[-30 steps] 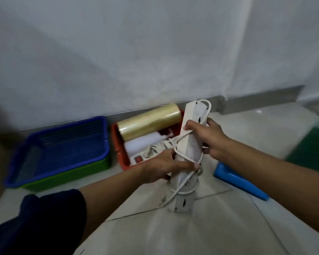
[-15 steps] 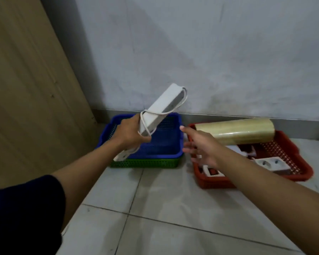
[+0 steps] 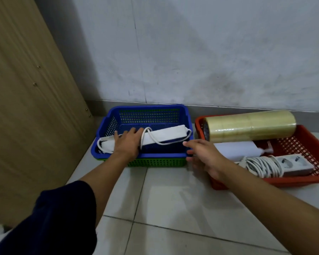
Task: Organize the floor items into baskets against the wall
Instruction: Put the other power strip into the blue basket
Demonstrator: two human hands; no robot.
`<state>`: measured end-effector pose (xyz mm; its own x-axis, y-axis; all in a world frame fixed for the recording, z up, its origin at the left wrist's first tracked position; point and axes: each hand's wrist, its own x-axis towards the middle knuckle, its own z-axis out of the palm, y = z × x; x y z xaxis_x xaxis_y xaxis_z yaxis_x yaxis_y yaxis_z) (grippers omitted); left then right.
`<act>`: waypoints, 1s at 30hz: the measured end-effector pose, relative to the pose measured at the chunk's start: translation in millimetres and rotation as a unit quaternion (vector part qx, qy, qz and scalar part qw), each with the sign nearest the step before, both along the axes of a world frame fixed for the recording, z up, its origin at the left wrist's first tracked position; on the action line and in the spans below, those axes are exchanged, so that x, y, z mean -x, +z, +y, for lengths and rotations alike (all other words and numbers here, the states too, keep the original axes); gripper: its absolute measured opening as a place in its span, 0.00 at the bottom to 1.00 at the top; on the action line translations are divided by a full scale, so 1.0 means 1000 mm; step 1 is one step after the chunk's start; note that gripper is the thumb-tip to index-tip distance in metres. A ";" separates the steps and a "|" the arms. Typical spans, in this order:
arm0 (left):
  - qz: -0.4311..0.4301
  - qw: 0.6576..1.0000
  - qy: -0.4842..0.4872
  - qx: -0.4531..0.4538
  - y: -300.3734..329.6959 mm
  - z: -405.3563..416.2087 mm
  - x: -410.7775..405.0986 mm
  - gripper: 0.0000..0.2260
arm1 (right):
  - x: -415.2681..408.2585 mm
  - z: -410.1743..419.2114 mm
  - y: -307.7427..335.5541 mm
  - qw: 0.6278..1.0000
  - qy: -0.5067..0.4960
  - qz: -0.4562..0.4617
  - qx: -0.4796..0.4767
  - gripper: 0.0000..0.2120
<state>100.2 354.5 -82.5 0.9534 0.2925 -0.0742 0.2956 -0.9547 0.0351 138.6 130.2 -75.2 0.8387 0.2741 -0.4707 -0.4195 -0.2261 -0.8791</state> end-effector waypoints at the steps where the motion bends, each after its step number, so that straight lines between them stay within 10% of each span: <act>1: 0.010 1.000 0.008 0.006 -0.002 0.002 -0.001 0.26 | 0.000 0.000 -0.001 1.000 0.002 -0.001 0.000 0.06; 12: 0.060 0.996 0.056 0.027 0.015 -0.032 -0.023 0.16 | 0.009 -0.033 0.009 1.000 0.009 -0.010 -0.011 0.07; 20: -0.070 0.983 -0.141 0.093 0.058 -0.186 -0.037 0.17 | 0.026 -0.127 0.054 0.989 -0.030 -0.123 0.072 0.11; 30: -0.028 0.907 -0.386 0.167 0.068 -0.447 -0.009 0.15 | 0.097 -0.357 0.038 0.950 -0.159 -0.147 0.224 0.16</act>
